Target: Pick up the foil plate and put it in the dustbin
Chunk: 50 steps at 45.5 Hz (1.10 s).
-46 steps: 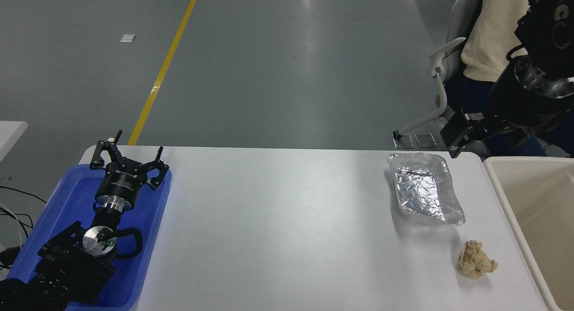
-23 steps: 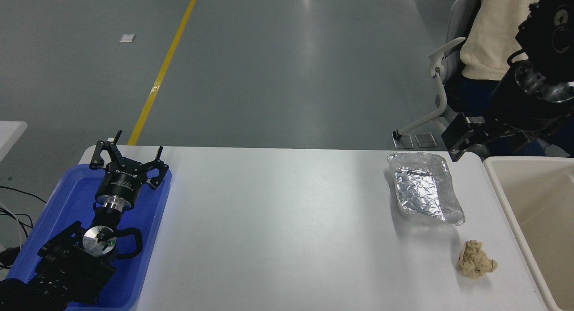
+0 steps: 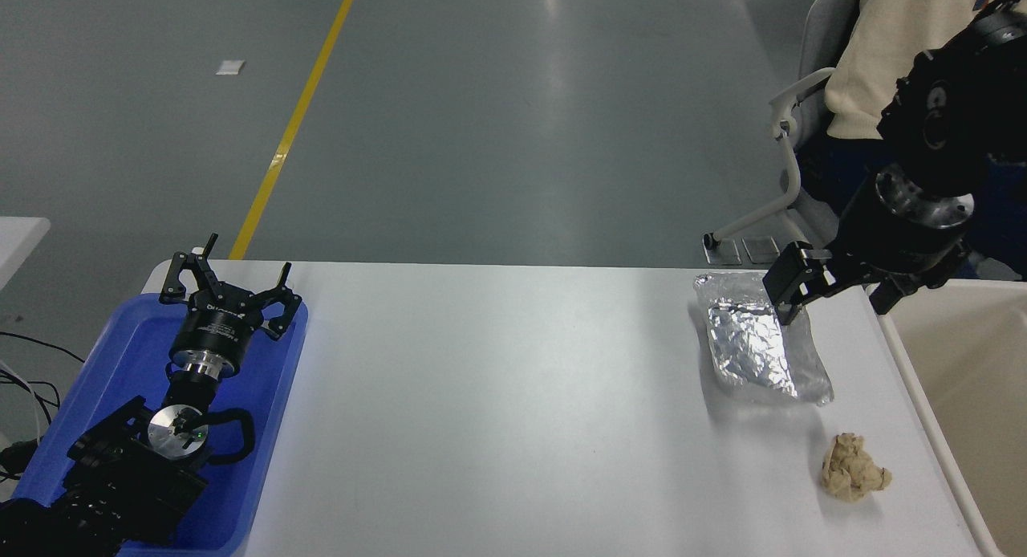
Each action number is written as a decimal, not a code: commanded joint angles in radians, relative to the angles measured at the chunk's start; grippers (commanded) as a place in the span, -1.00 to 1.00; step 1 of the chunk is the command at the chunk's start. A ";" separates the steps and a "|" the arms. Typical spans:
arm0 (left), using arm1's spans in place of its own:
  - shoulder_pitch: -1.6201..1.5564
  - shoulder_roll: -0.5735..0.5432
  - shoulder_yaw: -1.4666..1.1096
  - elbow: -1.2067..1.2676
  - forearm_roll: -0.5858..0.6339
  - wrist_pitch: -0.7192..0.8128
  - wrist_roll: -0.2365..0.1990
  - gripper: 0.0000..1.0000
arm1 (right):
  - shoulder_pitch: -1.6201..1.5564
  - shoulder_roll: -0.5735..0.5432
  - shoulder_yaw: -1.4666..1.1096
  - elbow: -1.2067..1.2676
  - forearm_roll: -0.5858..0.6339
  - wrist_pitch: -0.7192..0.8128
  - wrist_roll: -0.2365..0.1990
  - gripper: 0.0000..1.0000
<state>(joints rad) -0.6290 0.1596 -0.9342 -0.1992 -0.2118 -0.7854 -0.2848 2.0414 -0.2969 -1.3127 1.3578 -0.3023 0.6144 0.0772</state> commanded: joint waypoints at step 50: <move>0.000 0.000 0.000 0.001 0.000 0.000 -0.002 1.00 | -1.096 -0.051 0.503 -0.890 -0.126 -0.716 -0.002 0.94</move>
<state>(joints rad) -0.6289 0.1595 -0.9342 -0.1990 -0.2117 -0.7854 -0.2869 1.0691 -0.3808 -0.8939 0.6095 -0.4319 -0.0443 0.0739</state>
